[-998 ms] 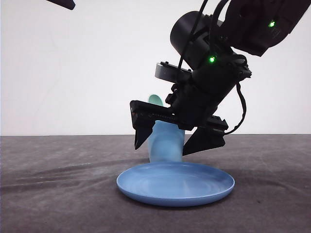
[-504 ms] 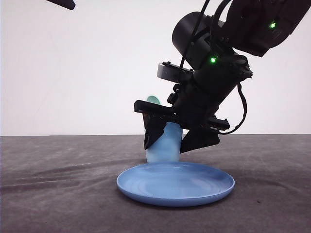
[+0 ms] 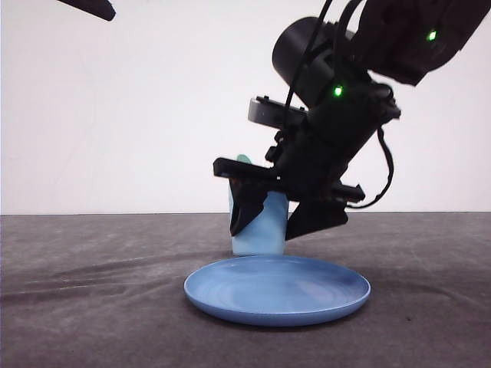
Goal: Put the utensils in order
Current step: 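Lift the cup with the right gripper above the plate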
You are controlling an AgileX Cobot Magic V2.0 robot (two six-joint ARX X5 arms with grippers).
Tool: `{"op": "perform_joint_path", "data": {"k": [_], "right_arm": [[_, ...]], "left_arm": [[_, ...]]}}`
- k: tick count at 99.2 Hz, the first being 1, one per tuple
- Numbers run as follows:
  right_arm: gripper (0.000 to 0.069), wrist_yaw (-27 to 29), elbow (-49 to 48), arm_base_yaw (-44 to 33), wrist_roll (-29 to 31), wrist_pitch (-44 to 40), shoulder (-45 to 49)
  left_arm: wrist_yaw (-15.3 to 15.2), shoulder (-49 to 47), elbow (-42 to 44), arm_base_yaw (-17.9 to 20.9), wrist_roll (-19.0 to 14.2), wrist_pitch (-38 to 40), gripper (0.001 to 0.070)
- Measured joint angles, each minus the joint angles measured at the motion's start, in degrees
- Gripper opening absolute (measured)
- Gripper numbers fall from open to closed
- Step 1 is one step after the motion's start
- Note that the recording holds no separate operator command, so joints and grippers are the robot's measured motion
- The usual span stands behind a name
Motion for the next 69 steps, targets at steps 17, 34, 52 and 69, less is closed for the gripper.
{"op": "perform_joint_path", "data": {"k": [17, 34, 52, 69], "right_arm": [[0.0401, 0.0, 0.0, 0.4, -2.9, -3.1, -6.7], [0.0401, 0.0, 0.0, 1.0, -6.4, -9.0, -15.2], [0.0401, 0.0, 0.0, 3.0, -9.6, -15.7, -24.2], [0.0401, 0.0, 0.0, 5.1, -11.1, -21.0, -29.9]], "left_arm": [[0.0, 0.0, 0.0, 0.0, 0.0, 0.0, 0.0321], [0.0, 0.0, 0.0, 0.0, 0.0, 0.0, 0.0321], [0.0, 0.0, 0.0, 0.0, 0.0, 0.0, 0.0321], [0.0, 0.0, 0.0, 0.0, 0.0, 0.0, 0.0321]]}}
